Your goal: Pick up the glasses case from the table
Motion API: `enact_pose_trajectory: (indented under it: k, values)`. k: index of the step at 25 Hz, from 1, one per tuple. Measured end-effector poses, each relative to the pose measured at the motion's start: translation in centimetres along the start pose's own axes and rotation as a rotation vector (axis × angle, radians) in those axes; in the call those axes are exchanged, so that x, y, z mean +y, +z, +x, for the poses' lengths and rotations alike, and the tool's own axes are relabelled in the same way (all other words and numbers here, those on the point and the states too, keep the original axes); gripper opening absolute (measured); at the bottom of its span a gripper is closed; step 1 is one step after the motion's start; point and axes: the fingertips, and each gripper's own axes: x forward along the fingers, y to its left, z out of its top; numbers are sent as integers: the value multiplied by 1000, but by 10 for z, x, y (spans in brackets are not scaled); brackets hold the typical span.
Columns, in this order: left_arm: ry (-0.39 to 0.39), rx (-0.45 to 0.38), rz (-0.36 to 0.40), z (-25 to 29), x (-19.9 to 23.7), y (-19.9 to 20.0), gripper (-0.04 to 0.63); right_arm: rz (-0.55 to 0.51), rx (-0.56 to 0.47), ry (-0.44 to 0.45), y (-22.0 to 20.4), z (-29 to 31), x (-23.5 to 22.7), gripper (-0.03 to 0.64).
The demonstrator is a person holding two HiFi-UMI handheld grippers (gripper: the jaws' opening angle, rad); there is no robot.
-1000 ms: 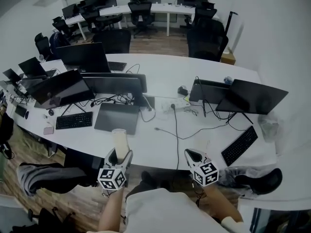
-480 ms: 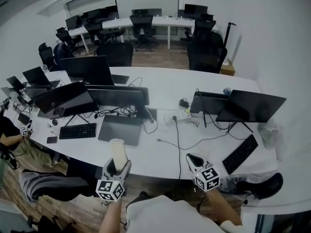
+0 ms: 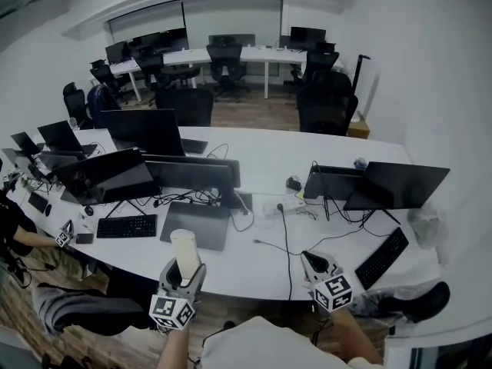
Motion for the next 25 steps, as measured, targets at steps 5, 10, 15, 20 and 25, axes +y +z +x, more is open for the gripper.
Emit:
enact_pose_trajectory:
  k: [5, 10, 15, 20, 25]
  values:
    - [-13, -24, 0, 1, 6, 3, 298, 21, -34, 12, 14, 3, 2, -2]
    - [-9, -37, 3, 3, 8, 9, 298, -2, -46, 2, 21, 6, 1, -2]
    - [-16, -44, 13, 4, 13, 6, 298, -13, -58, 9, 26, 9, 4, -2]
    - [-11, -35, 5, 5, 17, 10, 298, -7, -53, 12, 24, 15, 6, -2]
    - [-13, -35, 3, 3, 25, 4, 298, 3, -39, 16, 21, 20, 11, -2]
